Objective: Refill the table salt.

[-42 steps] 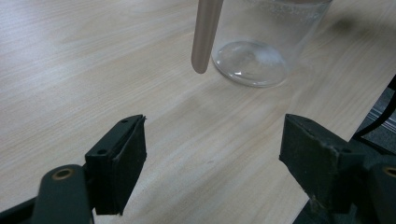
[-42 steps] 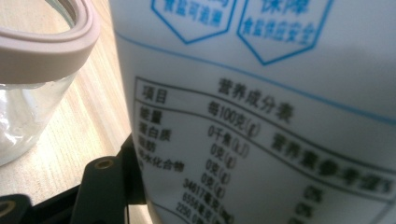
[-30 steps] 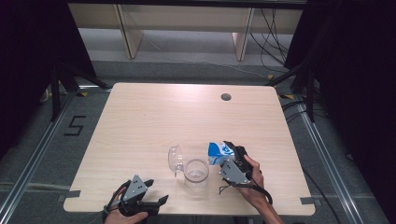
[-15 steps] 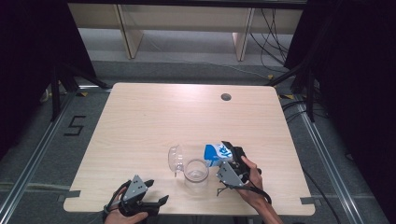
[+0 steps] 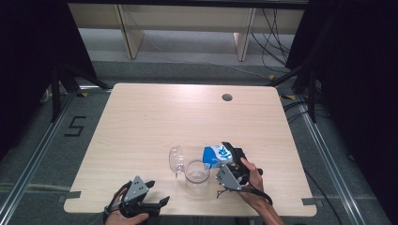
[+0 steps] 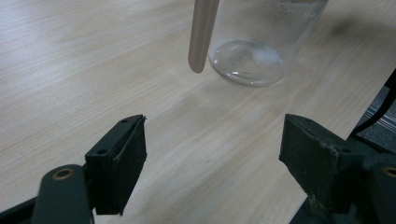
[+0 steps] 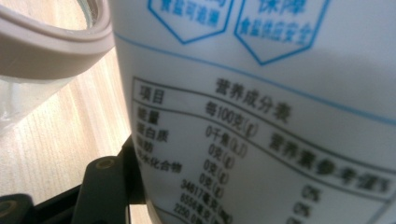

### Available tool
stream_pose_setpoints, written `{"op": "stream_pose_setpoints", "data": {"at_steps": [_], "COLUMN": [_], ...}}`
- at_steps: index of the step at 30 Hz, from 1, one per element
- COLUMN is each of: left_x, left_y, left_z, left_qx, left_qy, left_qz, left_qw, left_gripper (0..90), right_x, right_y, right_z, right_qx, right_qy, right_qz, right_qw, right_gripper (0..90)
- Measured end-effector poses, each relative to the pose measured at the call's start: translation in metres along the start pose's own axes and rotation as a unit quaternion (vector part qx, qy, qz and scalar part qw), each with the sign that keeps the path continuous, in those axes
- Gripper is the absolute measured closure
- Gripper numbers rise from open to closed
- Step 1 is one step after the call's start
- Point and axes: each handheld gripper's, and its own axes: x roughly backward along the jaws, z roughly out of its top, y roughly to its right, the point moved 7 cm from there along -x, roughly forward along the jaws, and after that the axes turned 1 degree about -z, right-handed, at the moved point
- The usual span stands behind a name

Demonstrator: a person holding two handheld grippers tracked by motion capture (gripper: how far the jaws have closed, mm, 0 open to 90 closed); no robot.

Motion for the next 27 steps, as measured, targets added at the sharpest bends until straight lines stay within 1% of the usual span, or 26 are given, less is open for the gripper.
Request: {"op": "stream_pose_setpoints", "data": {"at_steps": [2, 3, 4, 6, 7, 8, 9, 10, 12, 13, 14, 15, 16, 18, 19, 20, 21, 22, 23, 24, 26, 27], "left_x": [-0.0001, -0.0002, 0.0002, -0.0002, 0.0, -0.0001, -0.0001, 0.0001, 0.0002, 0.0009, 0.0005, 0.0006, 0.0006, -0.0003, -0.0005, -0.0008, -0.0009, -0.0008, -0.0004, -0.0009, -0.0005, -0.0008], "left_y": [0.0005, 0.0, -0.0001, 0.0007, 0.0, 0.0, 0.0, -0.0001, -0.0001, -0.0009, -0.0009, -0.0004, -0.0004, 0.0002, 0.001, 0.0012, 0.0018, 0.0003, -0.0001, -0.0002, -0.0005, -0.0003], "left_z": [0.0, 0.0, -0.0001, 0.0001, 0.0, 0.0, -0.0001, -0.0001, -0.0002, -0.0007, -0.0006, -0.0007, -0.0008, -0.0007, -0.0012, -0.0013, -0.0013, -0.0009, -0.0014, -0.0014, -0.0019, -0.0018], "left_qx": [0.003, 0.0, 0.0, 0.004, 0.0, 0.0, 0.0, 0.0, 0.0, -0.005, -0.005, -0.002, -0.001, 0.004, 0.011, 0.012, 0.014, 0.001, -0.001, 0.0, -0.001, 0.0], "left_qy": [0.001, 0.0, -0.001, 0.002, 0.0, 0.001, 0.0, -0.001, -0.001, -0.005, -0.003, -0.003, -0.003, 0.0, -0.001, -0.001, -0.001, -0.001, -0.005, -0.004, -0.008, -0.006], "left_qz": [0.0, 0.0, 0.003, -0.001, 0.0, 0.0, 0.0, 0.002, 0.003, 0.003, 0.0, -0.001, -0.001, 0.0, 0.001, 0.001, 0.001, -0.001, 0.0, -0.001, 0.003, 0.002], "left_qw": [1.0, 1.0, 1.0, 1.0, 1.0, 1.0, 1.0, 1.0, 1.0, 1.0, 1.0, 1.0, 1.0, 1.0, 0.9999, 0.9999, 0.9999, 1.0, 1.0, 1.0, 1.0, 1.0], "left_gripper": [22.4, 22.4, 22.4, 22.4, 22.4, 22.4, 22.4, 22.4, 22.4, 22.4, 22.4, 22.4, 22.4, 22.4, 22.4, 22.4, 22.4, 22.4, 22.4, 22.4, 22.4, 22.4], "right_x": [-0.0003, -0.0004, -0.0004, -0.0019, -0.002, -0.0018, -0.0016, -0.0028, -0.0032, -0.0032, -0.0033, -0.0038, -0.0037, -0.0048, -0.0045, -0.0059, -0.0064, -0.0067, -0.007, -0.0073, -0.0085, -0.0092], "right_y": [-0.0004, 0.0001, -0.0003, 0.0006, 0.0002, 0.0014, 0.0003, 0.001, 0.0013, 0.0013, 0.0014, 0.002, 0.0014, 0.0029, 0.003, 0.0036, 0.0033, 0.0031, 0.0033, 0.0032, 0.003, 0.0026], "right_z": [0.0, 0.0002, 0.0003, 0.0001, 0.0003, 0.0005, 0.0007, 0.0012, 0.0017, 0.0018, 0.002, 0.0023, 0.0019, 0.0017, 0.0015, 0.0016, 0.0019, 0.0019, 0.0022, 0.0023, 0.0028, 0.003], "right_qx": [0.003, 0.006, 0.005, 0.014, 0.017, 0.021, 0.02, 0.025, 0.029, 0.03, 0.031, 0.033, 0.028, 0.033, 0.032, 0.039, 0.043, 0.045, 0.05, 0.052, 0.051, 0.053], "right_qy": [-0.001, 0.0, -0.001, 0.003, 0.003, 0.003, 0.002, 0.007, 0.01, 0.011, 0.012, 0.015, 0.015, 0.018, 0.017, 0.022, 0.025, 0.028, 0.031, 0.031, 0.036, 0.038], "right_qz": [0.002, -0.001, 0.0, -0.006, -0.006, -0.012, -0.007, -0.011, -0.013, -0.014, -0.016, -0.013, -0.01, -0.013, -0.011, -0.015, -0.013, -0.011, -0.011, -0.011, -0.009, -0.008], "right_qw": [1.0, 1.0, 1.0, 0.9999, 0.9998, 0.9997, 0.9998, 0.9996, 0.9994, 0.9994, 0.9993, 0.9992, 0.9994, 0.9992, 0.9993, 0.9989, 0.9987, 0.9985, 0.9982, 0.9981, 0.998, 0.9979], "right_gripper": [40.0, 40.0, 40.0, 40.0, 40.0, 40.0, 40.0, 40.2, 40.2, 40.2, 40.2, 40.2, 40.3, 40.3, 40.3, 40.2, 40.3, 40.3, 40.3, 40.2, 40.3, 40.2]}}
